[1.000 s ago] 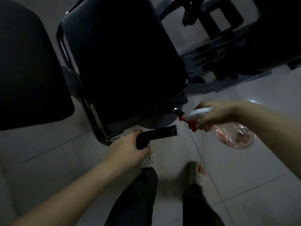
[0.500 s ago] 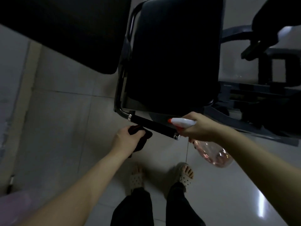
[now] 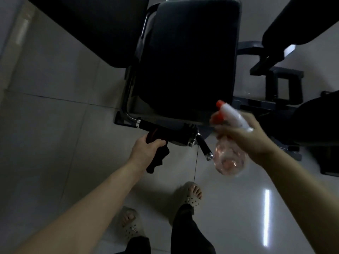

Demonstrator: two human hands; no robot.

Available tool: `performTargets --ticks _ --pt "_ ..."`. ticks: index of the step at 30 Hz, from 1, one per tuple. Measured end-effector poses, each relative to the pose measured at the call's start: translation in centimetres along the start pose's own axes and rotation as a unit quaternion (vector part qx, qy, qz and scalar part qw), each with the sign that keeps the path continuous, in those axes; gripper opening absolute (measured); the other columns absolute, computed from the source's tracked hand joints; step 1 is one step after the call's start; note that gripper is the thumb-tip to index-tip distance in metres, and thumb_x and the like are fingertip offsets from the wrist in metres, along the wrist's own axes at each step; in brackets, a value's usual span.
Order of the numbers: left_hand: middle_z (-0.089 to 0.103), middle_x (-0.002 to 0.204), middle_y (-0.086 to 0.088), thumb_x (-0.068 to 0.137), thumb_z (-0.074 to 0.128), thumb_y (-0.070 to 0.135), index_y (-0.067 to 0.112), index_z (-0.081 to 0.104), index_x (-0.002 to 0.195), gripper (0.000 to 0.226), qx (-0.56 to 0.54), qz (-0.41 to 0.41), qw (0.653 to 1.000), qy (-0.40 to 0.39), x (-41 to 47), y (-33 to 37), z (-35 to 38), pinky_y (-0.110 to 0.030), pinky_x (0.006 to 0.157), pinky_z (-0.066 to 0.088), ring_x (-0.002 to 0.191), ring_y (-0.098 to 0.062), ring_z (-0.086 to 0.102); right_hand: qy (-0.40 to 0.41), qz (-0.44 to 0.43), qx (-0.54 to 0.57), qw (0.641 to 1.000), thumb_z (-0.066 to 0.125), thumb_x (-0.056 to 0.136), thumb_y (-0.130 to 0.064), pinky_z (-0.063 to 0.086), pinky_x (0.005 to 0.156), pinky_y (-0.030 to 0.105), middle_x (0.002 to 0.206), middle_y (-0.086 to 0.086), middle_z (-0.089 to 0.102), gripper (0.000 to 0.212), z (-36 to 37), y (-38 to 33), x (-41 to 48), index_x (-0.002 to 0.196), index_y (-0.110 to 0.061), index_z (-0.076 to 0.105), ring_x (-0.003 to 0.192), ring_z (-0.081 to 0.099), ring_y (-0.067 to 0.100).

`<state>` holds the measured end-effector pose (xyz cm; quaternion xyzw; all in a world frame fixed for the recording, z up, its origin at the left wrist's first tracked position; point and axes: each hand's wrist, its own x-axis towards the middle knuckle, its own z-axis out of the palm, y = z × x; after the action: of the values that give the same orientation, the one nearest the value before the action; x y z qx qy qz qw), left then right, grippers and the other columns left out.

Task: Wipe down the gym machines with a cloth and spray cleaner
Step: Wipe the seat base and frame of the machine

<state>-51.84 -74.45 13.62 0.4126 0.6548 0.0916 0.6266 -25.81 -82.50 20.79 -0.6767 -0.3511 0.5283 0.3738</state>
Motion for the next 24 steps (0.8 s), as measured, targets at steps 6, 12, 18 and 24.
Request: performTargets --ticks 6,12,18,24 --pt "0.067 0.105 -0.005 0.092 0.070 0.010 0.022 0.058 0.116 0.030 0.045 0.088 0.994 -0.036 -0.7 2.4 -1.3 -0.037 0.062 0.063 0.083 -0.025 0.072 0.156 -0.151 0.044 0.975 0.060 0.088 0.007 0.058 0.078 0.032 0.101 0.011 0.060 0.027 2.8 -7.2 2.7 0.114 0.003 0.059 0.084 0.063 0.014" --pt "0.072 0.098 0.002 0.095 0.069 0.043 0.028 0.066 0.104 0.017 0.103 0.164 0.981 -0.001 -0.2 3.0 -0.8 -0.046 0.077 0.063 0.089 -0.021 0.073 0.295 -0.218 -0.003 0.930 0.061 0.097 -0.020 0.054 0.089 0.028 0.106 -0.009 0.050 0.027 4.6 -8.1 7.0 0.122 -0.015 0.053 0.098 0.056 0.010" --pt "0.070 0.095 -0.002 0.097 0.067 0.036 0.032 0.066 0.099 0.006 0.040 0.169 0.984 -0.043 0.0 3.2 0.8 -0.029 0.054 0.050 0.081 -0.022 0.070 0.306 -0.212 -0.135 0.918 0.071 0.090 -0.047 0.042 0.101 0.021 0.154 0.004 0.035 0.084 4.7 -6.0 9.2 0.154 -0.015 0.028 0.127 0.043 0.007" --pt "0.066 0.103 -0.001 0.084 0.063 0.009 0.034 0.064 0.118 0.042 0.062 0.153 0.984 -0.066 0.4 2.9 0.4 -0.048 0.079 0.061 0.095 -0.027 0.066 0.326 -0.157 -0.243 0.900 0.075 0.081 -0.051 0.055 0.088 0.037 0.119 0.001 0.055 0.053 4.2 -3.9 8.6 0.117 -0.018 0.054 0.097 0.057 0.012"
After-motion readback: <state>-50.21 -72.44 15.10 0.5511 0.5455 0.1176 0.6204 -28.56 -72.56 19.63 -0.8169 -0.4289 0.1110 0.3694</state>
